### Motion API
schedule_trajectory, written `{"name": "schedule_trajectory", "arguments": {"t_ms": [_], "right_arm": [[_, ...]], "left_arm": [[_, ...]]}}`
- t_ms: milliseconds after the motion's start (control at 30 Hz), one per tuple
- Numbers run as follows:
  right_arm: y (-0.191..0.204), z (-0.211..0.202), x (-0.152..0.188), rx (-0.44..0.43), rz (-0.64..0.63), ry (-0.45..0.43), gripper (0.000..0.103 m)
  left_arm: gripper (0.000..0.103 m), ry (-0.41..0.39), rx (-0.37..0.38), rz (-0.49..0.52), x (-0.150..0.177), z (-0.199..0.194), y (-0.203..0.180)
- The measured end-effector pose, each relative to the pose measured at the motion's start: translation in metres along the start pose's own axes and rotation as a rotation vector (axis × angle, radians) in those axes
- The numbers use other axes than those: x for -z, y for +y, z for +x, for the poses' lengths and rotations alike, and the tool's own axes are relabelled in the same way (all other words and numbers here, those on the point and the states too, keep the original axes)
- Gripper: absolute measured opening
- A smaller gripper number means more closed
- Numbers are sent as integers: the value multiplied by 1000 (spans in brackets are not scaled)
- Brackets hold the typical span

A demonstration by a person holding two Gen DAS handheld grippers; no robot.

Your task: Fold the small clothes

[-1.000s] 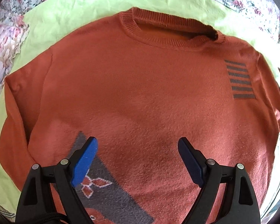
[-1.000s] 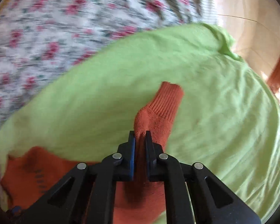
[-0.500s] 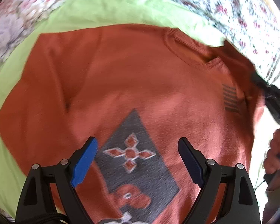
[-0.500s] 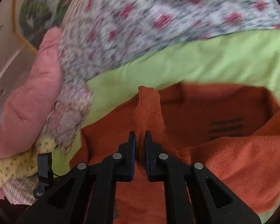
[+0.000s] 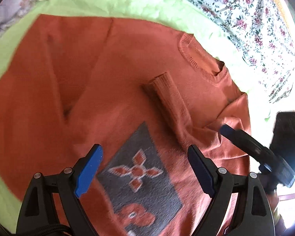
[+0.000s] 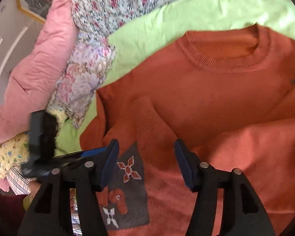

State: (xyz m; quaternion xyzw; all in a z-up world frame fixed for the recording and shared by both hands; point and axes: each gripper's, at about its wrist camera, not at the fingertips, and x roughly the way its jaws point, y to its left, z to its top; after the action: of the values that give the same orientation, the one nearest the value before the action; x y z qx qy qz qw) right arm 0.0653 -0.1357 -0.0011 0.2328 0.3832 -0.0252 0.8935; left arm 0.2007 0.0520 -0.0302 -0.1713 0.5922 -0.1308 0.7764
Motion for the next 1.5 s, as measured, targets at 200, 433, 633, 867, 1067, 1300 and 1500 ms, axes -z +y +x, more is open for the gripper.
{"name": "schedule_trajectory", "arguments": {"t_ms": [200,433,633,867,1067,1300,1500], "right_arm": [[-26,-63,10,68,73,-113,60],[-55,-98,20,136,163,-184,60],[-64,-116,26,158,189,-237,60],[-64,-120,25,190,201,-245,60],[-67,-127,26,213,210,-258,60],[-91,-150,28,283,248,-301,60],[-108,-159,14,355,236,-296,60]], "left_arm": [[88,45,49,2,-29,38,-25],[7,-157,86,128,-26,13,-46],[47,-129,145,83,16,0,6],[75,-48,179,-28,-3,32,24],[6,-111,174,85,-15,25,2],[16,-63,240,201,16,15,12],[66,43,273,125,-1,35,23]]}}
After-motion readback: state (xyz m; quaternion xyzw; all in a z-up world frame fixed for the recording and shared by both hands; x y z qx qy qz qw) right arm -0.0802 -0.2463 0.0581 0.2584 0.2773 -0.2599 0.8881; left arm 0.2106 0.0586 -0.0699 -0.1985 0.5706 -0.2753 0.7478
